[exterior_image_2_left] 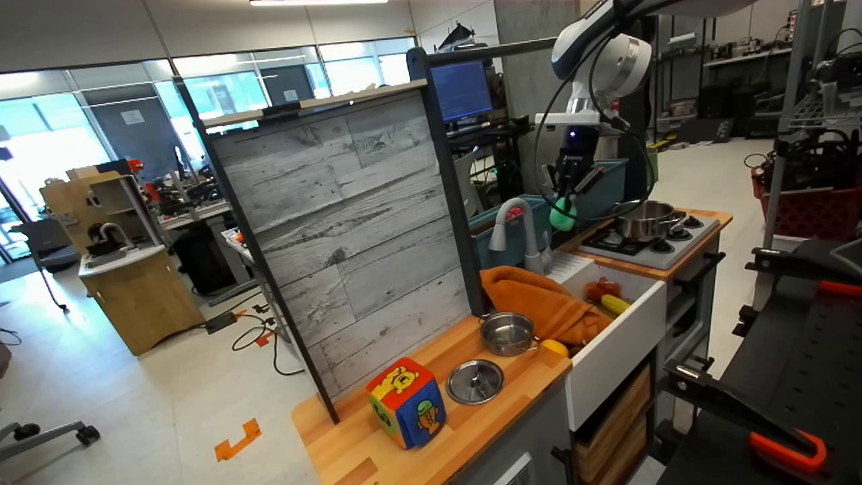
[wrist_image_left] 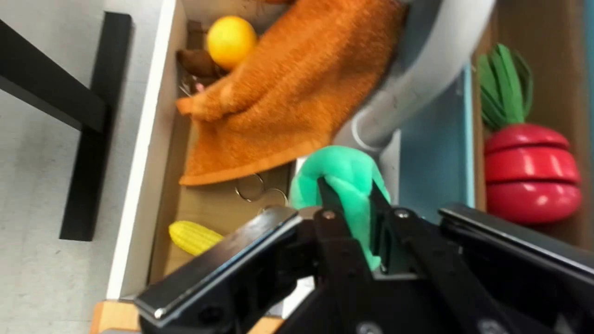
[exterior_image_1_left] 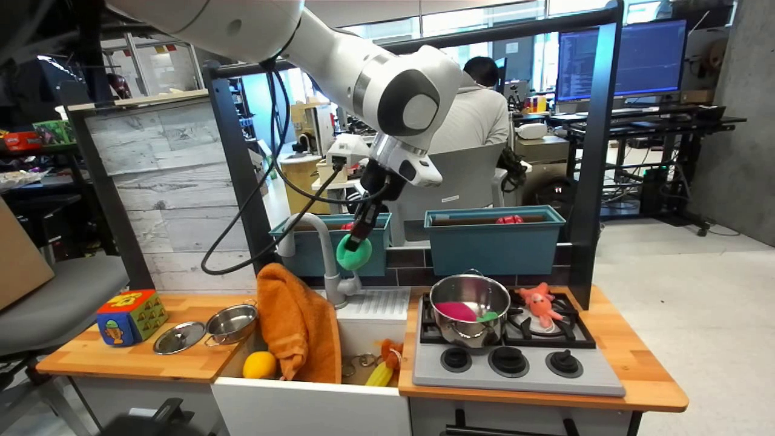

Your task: Put the green object inside the sink

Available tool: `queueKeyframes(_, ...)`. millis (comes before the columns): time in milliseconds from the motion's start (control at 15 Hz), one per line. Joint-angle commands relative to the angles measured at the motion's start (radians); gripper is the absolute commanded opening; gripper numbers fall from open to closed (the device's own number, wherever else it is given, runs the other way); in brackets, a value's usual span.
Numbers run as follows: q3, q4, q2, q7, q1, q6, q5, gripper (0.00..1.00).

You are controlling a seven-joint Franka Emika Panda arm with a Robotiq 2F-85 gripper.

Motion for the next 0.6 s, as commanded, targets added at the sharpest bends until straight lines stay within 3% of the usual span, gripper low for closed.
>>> queueKeyframes(0, -0.008, -0.027, -0.033, -0.001, 0.014, -0.186, -0.031, 0.04)
queueKeyframes(133, -0.035, -0.013, -0.03, 0.057, 0.03, -0.228, -0.057, 0.04)
queueKeyframes(533, -0.11, 0.009, -0.04, 0.175, 0.066, -0.165, -0.146, 0.04)
